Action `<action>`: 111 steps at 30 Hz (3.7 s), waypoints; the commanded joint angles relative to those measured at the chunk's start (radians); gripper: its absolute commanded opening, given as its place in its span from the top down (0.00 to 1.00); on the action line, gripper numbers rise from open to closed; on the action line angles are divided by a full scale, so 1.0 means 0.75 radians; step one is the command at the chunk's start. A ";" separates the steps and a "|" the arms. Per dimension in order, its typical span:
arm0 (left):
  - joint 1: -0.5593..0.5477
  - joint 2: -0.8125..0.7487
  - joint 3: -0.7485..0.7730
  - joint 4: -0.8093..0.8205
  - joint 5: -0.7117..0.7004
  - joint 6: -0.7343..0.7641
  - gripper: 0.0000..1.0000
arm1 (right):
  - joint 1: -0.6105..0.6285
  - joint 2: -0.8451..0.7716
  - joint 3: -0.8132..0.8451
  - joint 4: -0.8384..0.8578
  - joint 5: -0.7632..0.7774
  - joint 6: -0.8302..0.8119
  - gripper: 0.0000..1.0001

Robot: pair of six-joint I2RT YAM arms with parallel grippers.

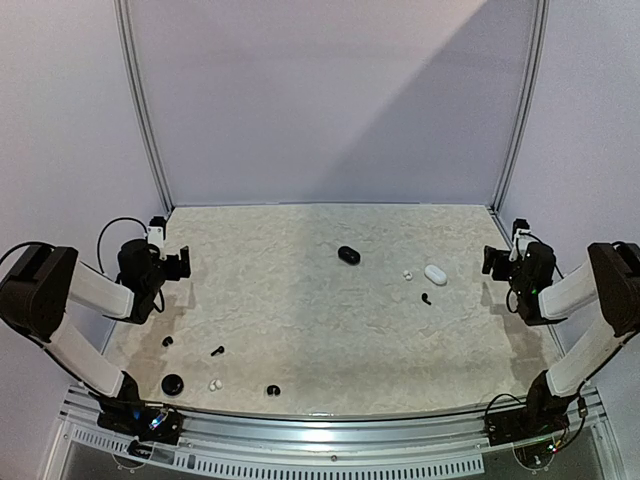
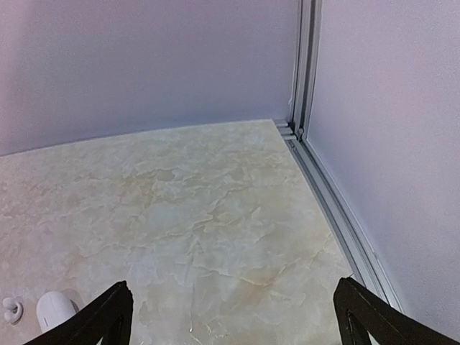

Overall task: Insert the wireless bluetooth earbuds into the charging case
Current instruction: Pick up the charging case from the corner of the board, then pass from the right arm to the left

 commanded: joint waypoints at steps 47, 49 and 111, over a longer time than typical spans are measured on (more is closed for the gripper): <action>-0.003 -0.282 0.717 -1.435 0.723 -0.400 0.01 | 0.827 1.319 2.357 -2.144 -0.235 -0.058 0.37; -0.005 -0.282 0.725 -1.435 0.734 -0.385 0.01 | 0.827 1.324 2.359 -2.133 -0.244 -0.066 0.48; -0.422 -0.363 1.010 -1.617 1.599 0.158 1.00 | 1.296 0.394 2.018 -1.800 -0.594 -0.688 0.01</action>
